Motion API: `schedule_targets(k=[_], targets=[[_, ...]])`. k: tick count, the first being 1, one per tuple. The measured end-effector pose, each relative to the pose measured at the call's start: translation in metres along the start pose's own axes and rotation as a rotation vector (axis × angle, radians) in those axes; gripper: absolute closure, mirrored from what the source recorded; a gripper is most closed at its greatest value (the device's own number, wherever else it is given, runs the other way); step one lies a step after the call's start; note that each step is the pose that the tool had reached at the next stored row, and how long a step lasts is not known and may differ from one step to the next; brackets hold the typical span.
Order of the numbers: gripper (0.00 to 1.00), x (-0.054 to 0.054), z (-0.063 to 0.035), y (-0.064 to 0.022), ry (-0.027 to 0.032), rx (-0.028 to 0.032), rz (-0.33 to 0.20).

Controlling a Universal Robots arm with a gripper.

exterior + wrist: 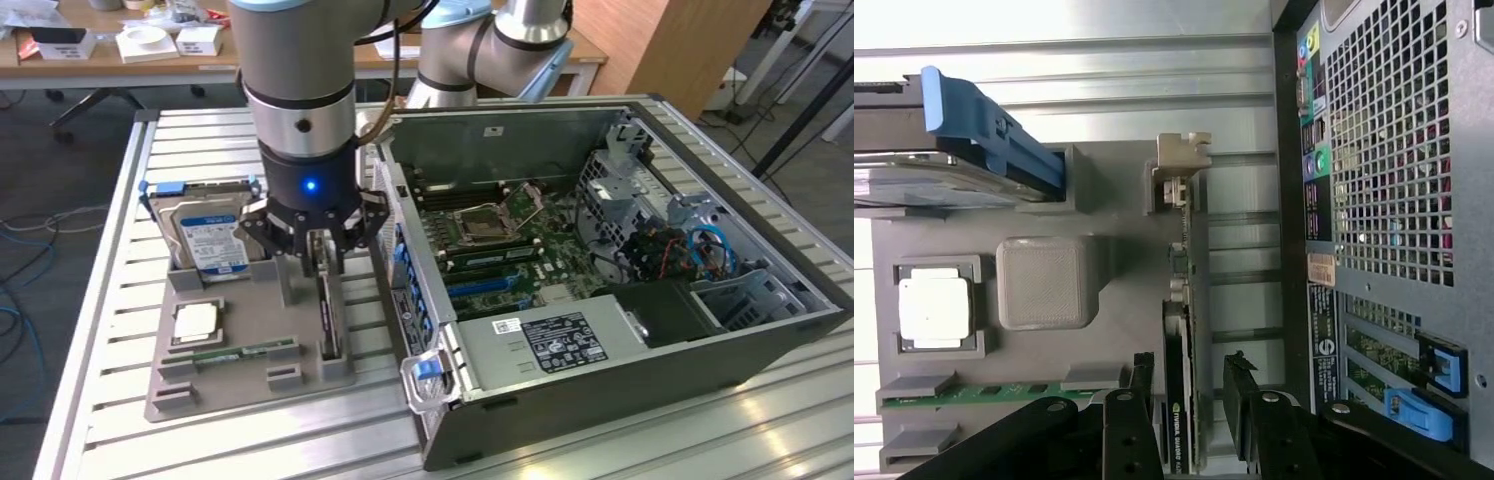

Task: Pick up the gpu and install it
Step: 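Pick up the gpu and move the gpu toward the slot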

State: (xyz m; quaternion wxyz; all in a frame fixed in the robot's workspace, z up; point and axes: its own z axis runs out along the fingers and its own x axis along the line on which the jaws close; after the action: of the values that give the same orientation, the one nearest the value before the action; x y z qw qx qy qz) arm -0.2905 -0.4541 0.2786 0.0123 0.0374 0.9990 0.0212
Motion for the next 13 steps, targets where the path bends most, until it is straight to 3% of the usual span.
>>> schedule_targets(k=[13], targets=[[0.59, -0.0002, 0.0013, -0.0068, 0.0000, 0.0000, 0.000]])
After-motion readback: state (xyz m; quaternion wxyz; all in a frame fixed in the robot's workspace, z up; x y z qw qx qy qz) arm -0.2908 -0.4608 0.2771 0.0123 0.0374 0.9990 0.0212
